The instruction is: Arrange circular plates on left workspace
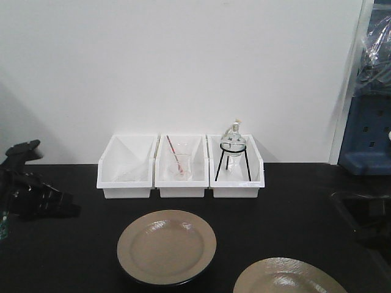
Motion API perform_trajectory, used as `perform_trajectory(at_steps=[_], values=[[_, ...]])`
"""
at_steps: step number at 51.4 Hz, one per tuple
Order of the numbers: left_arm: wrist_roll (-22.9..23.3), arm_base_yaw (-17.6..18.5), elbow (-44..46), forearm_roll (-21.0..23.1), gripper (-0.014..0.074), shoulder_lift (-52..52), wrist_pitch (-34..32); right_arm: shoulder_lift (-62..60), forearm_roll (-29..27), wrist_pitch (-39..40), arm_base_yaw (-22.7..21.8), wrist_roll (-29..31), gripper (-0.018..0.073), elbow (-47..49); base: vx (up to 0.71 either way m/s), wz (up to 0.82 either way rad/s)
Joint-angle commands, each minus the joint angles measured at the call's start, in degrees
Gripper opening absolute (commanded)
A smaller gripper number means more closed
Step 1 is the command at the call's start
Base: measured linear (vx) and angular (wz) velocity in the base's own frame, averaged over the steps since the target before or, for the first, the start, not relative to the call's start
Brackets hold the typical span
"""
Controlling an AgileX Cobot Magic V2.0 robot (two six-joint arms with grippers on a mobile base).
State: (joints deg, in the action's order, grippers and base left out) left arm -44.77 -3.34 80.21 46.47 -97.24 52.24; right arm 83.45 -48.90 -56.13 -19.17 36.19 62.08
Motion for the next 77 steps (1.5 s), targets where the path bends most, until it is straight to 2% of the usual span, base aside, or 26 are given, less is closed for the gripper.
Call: perform_trajectory(at_steps=[1, 10, 15, 18, 22, 25, 30, 42, 50, 55, 59, 63, 70, 77], values=[[0.62, 0.36, 1.50, 2.32, -0.0007, 5.47, 1.54, -1.36, 2.98, -0.64, -0.20, 0.50, 0.0070, 1.78, 0.00, 0.00], [0.62, 0.36, 1.50, 2.45, -0.0006, 7.79, 5.76, -0.42, 11.93, -2.63, -0.20, -3.71, 0.0341, 1.78, 0.00, 0.00], [0.62, 0.36, 1.50, 3.30, -0.0006, 7.79, 8.98, 0.52, 17.37, -2.34, -0.20, -10.88, 0.0488, 1.78, 0.00, 0.00], [0.62, 0.36, 1.50, 3.77, -0.0005, 7.79, 10.09, 1.86, 21.38, -2.10, -0.20, -15.83, 0.0523, 1.78, 0.00, 0.00], [0.62, 0.36, 1.50, 3.76, -0.0004, 7.79, 10.79, 4.82, 24.22, -2.89, -0.20, -17.94, 0.0529, 1.78, 0.00, 0.00], [0.62, 0.36, 1.50, 3.76, -0.0003, 7.79, 11.61, 7.51, 24.36, -3.29, -0.20, -18.05, 0.0526, 1.78, 0.00, 0.00], [0.62, 0.36, 1.50, 3.70, -0.0003, 7.79, 12.88, 12.05, 20.76, -2.63, -0.20, -16.62, 0.0515, 1.78, 0.00, 0.00], [0.61, 0.36, 1.50, 3.70, -0.0001, 7.79, 14.41, 20.69, 7.53, -2.40, -0.25, -7.10, 0.0508, 1.78, 0.00, 0.00], [0.61, 0.36, 1.50, 3.70, -0.0001, 7.79, 14.36, 25.11, -4.88, -4.76, -0.25, -0.35, 0.0508, 1.78, 0.00, 0.00], [0.61, 0.36, 1.50, 3.70, -0.0001, 7.79, 14.41, 27.49, -9.27, -5.25, -0.25, 1.79, 0.0482, 1.78, 0.00, 0.00], [0.61, 0.36, 1.50, 3.70, -0.0001, 7.79, 14.41, 28.75, -10.56, -5.25, -0.20, 2.07, 0.0421, 1.78, 0.00, 0.00], [0.61, 0.36, 1.50, 3.70, -0.0001, 7.79, 14.41, 29.54, -11.05, -5.25, -0.20, 2.52, 0.0293, 1.78, 0.00, 0.00], [0.55, 0.36, 1.50, 3.64, -0.0001, 7.79, 14.36, 29.43, -11.59, -5.70, -0.31, 2.67, -0.0019, 1.78, 0.00, 0.00], [0.50, 0.36, 1.50, 3.64, -0.0001, 7.79, 14.26, 28.66, -15.51, -10.17, -1.86, 3.36, -0.0011, 1.78, 0.00, 0.00]])
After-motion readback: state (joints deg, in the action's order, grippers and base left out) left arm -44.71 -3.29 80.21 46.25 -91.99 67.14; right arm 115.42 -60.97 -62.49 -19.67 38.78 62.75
